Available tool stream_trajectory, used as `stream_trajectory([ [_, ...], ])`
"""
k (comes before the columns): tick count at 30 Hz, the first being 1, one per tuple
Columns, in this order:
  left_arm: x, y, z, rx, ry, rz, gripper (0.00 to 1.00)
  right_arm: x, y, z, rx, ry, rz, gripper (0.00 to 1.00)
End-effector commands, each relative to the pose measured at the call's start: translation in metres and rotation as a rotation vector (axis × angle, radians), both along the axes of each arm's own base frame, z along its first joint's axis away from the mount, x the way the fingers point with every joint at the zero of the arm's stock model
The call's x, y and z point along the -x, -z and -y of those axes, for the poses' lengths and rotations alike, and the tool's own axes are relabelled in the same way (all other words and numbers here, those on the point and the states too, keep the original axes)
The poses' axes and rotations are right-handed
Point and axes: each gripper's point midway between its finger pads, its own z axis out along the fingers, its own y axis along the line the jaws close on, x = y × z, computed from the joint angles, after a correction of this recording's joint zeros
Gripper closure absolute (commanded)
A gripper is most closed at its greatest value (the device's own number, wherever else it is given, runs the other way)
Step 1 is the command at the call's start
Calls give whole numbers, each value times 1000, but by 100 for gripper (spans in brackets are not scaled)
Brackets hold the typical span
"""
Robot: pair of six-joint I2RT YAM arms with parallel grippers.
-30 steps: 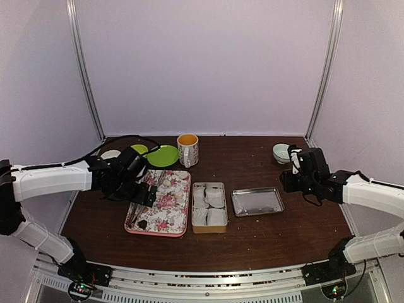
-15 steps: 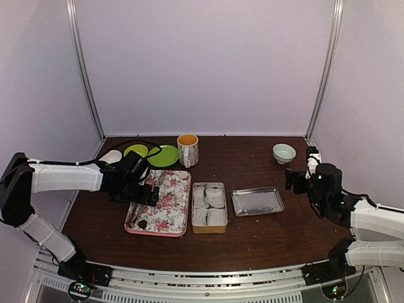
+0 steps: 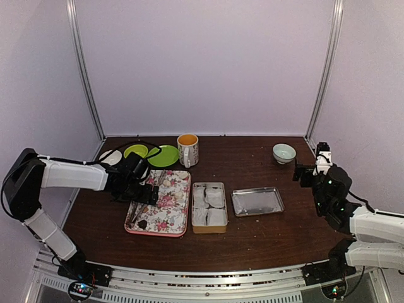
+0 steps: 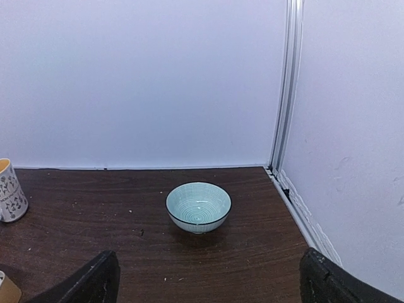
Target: Pack the chocolate
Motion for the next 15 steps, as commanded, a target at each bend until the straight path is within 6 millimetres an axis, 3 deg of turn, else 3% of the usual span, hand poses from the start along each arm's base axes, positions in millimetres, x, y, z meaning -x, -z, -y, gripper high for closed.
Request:
stream_trajectory([
  [1, -13, 0, 2, 16, 7, 29, 11, -16, -6, 9, 59, 29, -25, 0],
  [9, -24, 9, -5, 24, -6, 26, 17, -43, 33, 52, -6, 63, -84, 1],
  [15, -30, 11, -3, 40, 23, 50, 17, -46, 23, 53, 32, 44, -3, 3],
])
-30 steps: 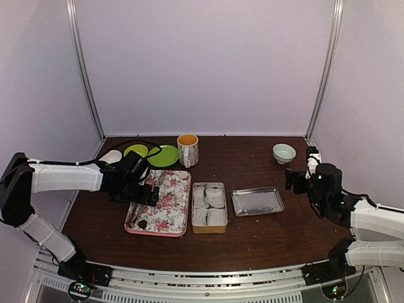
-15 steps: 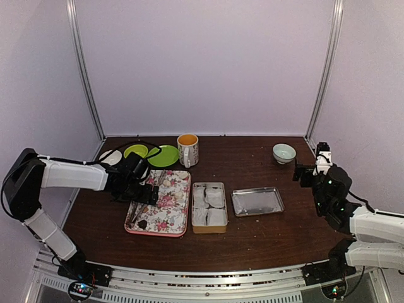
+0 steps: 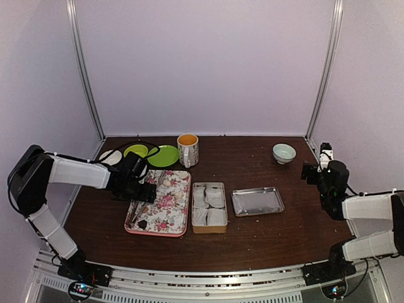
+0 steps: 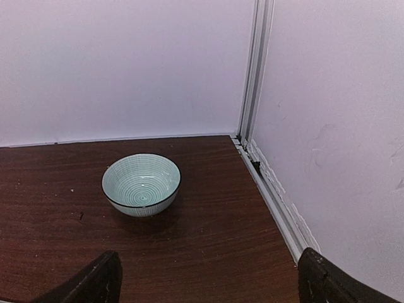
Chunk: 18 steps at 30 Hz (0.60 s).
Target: Pack the chocolate
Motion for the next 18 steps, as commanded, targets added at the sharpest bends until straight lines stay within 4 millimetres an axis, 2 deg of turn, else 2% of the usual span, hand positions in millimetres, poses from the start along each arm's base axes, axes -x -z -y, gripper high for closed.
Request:
stream_trajectory([
  [1, -11, -2, 5, 34, 34, 45, 18, 0, -25, -6, 6, -48, 137, 3],
  [6, -15, 1, 5, 51, 41, 53, 23, -1, -12, 4, -13, -28, 180, 3],
  [8, -17, 0, 4, 48, 39, 63, 25, -3, -14, 4, -15, -38, 199, 2],
  [10, -16, 2, 5, 55, 43, 72, 26, -7, -8, 6, -34, -34, 153, 2],
  [13, -13, 2, 10, 98, 65, 90, 25, -10, -6, 11, -33, -6, 142, 2],
  [18, -7, 6, 8, 112, 57, 92, 22, -11, -7, 13, -32, 10, 147, 0],
])
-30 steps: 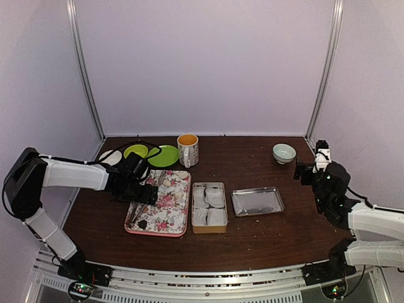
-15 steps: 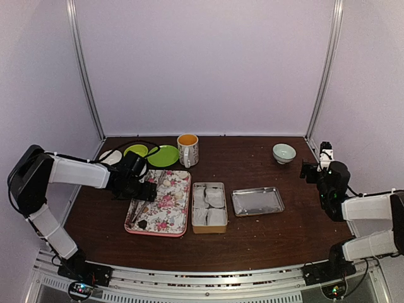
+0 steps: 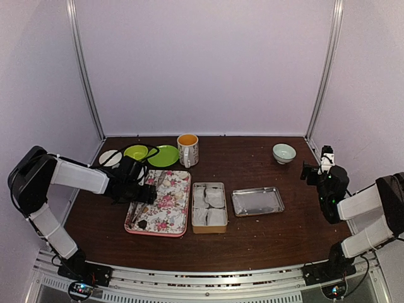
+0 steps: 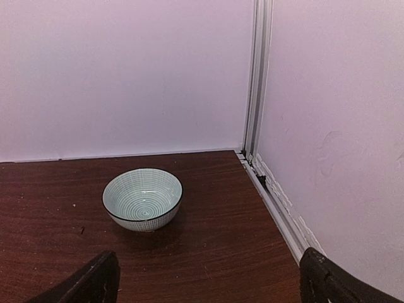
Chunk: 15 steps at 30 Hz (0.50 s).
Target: Pack the chocolate
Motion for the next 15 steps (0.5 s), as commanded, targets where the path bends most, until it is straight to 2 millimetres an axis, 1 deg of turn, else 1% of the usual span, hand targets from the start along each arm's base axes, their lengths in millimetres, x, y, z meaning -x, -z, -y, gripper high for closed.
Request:
stream_trajectory([
  [1, 1, -3, 2, 52, 5, 30, 21, -4, -13, 5, -13, 23, 41, 0],
  [5, 7, -7, -4, 86, -27, 79, 20, -3, -13, 5, -11, 23, 44, 0],
  [10, 14, -9, -10, 90, -11, 121, 21, -3, -13, 5, -12, 23, 44, 0],
  [12, 17, -7, -11, 77, -4, 114, 23, -4, -13, 5, -11, 23, 45, 0],
  [15, 20, -5, -15, 57, -11, 98, 30, -4, -14, 5, -11, 23, 45, 0],
])
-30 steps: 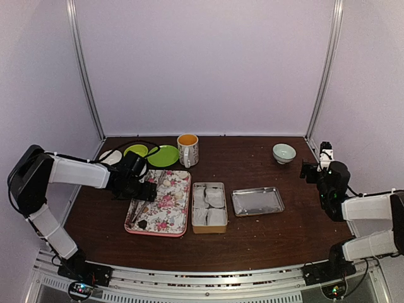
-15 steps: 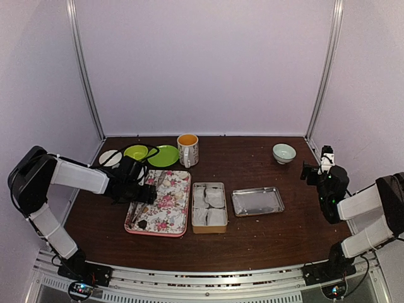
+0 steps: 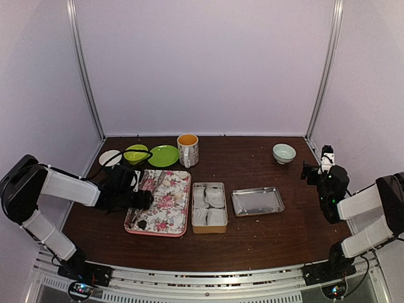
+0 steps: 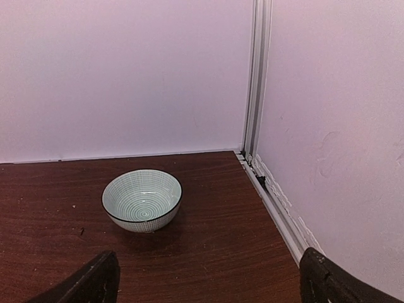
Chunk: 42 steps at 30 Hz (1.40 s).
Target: Pack the chocolate
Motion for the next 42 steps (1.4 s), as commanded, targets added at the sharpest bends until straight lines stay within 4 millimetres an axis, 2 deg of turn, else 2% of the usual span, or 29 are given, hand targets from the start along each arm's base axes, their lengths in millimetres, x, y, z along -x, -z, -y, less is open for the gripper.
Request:
stream_trajectory([
  [1, 2, 0, -8, -18, -20, 9, 30, -3, -12, 4, -9, 21, 39, 0],
  [5, 3, 1, -11, -5, -34, 27, 32, -3, -12, 4, -9, 20, 40, 0],
  [9, -1, 4, -7, -16, -23, 17, 37, -3, -12, 4, -9, 20, 38, 0],
  [34, -8, 16, -6, -142, -68, -54, 35, -3, -12, 4, -9, 21, 41, 0],
  [42, -9, 22, 1, -186, -58, -73, 35, -3, -12, 4, -9, 21, 40, 0],
])
